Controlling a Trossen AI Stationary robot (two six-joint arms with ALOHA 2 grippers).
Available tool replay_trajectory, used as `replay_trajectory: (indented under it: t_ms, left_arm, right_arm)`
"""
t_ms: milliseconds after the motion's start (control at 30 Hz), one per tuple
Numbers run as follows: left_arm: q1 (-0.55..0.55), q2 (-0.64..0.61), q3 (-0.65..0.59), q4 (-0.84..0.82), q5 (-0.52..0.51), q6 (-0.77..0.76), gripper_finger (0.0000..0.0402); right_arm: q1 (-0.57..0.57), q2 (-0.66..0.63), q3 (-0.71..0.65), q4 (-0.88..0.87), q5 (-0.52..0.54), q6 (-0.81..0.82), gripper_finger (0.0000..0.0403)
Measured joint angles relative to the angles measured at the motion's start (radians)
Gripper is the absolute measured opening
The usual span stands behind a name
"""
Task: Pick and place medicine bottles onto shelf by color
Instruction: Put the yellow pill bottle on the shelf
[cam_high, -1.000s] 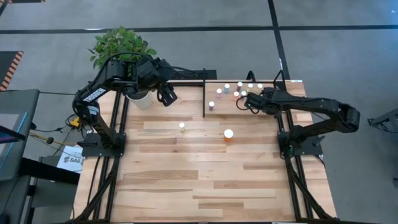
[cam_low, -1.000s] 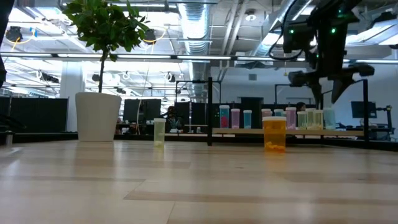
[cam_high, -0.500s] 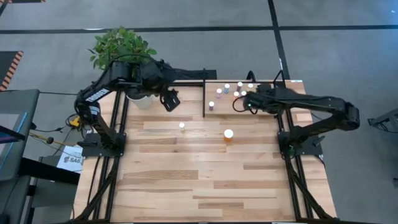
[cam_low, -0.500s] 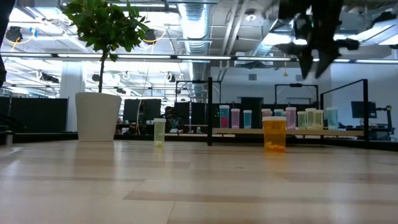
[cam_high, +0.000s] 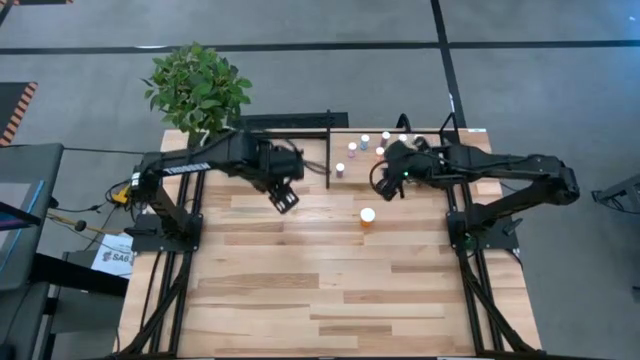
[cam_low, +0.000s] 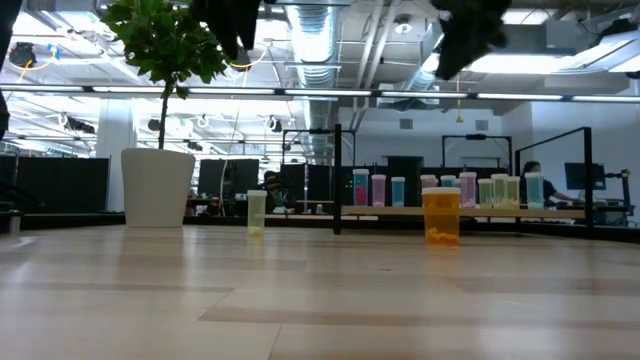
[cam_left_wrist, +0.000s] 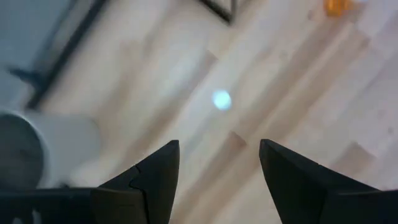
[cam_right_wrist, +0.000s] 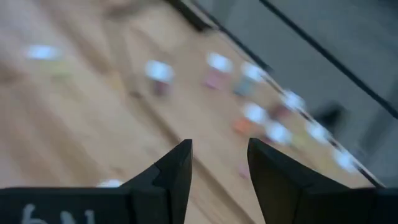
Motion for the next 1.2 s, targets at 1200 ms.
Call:
replay_trajectory:
  t_ms: [1200]
  left_arm:
    - [-0.145, 0.145, -0.040, 0.077, -0.040, -0.197, 0.0210]
  right_arm:
    - [-0.012, -0.002, -0.249, 0.688, -0.690, -0.285, 0.0175]
